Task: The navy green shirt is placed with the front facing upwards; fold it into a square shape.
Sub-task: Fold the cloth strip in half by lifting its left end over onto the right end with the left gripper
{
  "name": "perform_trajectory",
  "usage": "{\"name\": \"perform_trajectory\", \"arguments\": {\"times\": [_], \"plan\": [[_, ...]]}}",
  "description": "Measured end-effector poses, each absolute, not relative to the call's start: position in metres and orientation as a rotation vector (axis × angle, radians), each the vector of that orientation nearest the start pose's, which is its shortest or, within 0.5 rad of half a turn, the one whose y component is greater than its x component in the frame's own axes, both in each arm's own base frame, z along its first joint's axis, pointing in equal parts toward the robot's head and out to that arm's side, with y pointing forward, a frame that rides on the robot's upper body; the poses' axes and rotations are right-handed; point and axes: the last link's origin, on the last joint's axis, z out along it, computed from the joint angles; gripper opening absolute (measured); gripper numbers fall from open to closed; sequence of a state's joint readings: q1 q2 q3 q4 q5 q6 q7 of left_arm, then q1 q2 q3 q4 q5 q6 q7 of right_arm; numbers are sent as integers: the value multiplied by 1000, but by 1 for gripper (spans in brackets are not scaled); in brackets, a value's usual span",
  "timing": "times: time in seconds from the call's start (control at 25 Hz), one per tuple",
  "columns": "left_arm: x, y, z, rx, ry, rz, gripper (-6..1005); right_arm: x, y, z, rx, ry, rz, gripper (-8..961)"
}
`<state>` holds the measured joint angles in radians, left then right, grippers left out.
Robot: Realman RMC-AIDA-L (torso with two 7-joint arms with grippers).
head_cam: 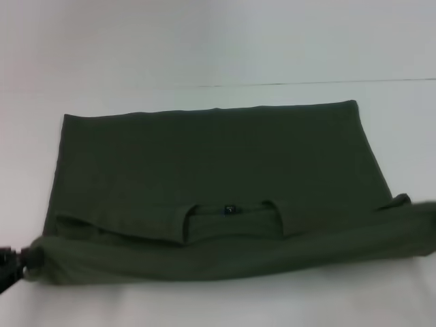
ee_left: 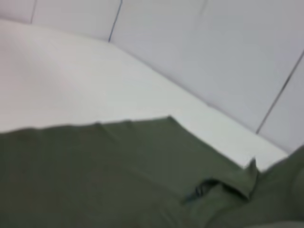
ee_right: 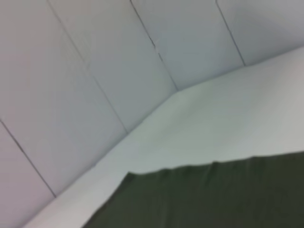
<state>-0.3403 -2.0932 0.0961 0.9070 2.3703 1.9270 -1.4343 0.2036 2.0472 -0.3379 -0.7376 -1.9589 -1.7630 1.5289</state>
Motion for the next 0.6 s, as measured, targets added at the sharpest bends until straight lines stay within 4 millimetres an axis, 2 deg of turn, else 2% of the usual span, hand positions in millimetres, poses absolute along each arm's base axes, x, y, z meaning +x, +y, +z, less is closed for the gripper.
{"name": "perform_trajectory", "arguments": {"times": [0.04, 0.08, 0.2, 0.36, 0.44, 0.48, 0.52, 0.6], "plan": [[-344, 232, 76, -2455, -992, -703, 23, 352, 238, 81, -2231, 1092, 945, 51], [-342, 235, 76, -2438, -1001, -724, 23, 352, 238, 81, -2231, 1092, 945, 51], [-339, 246, 81, -2360, -1044, -793, 24, 344, 258, 88, -2217, 1132, 977, 50], [-333, 264, 82, -2306, -1052, -835, 24, 331, 290, 96, -2196, 1172, 995, 50], [-327, 278, 79, -2285, -1044, -838, 25, 325, 314, 100, -2154, 1202, 982, 50], [-327, 278, 79, -2285, -1044, -838, 25, 325, 314, 100, -2154, 1202, 982, 50], [-322, 297, 75, -2247, -1050, -821, 25, 321, 324, 100, -2144, 1208, 975, 50], [-316, 312, 72, -2234, -1045, -800, 26, 316, 340, 98, -2133, 1209, 944, 50]]}}
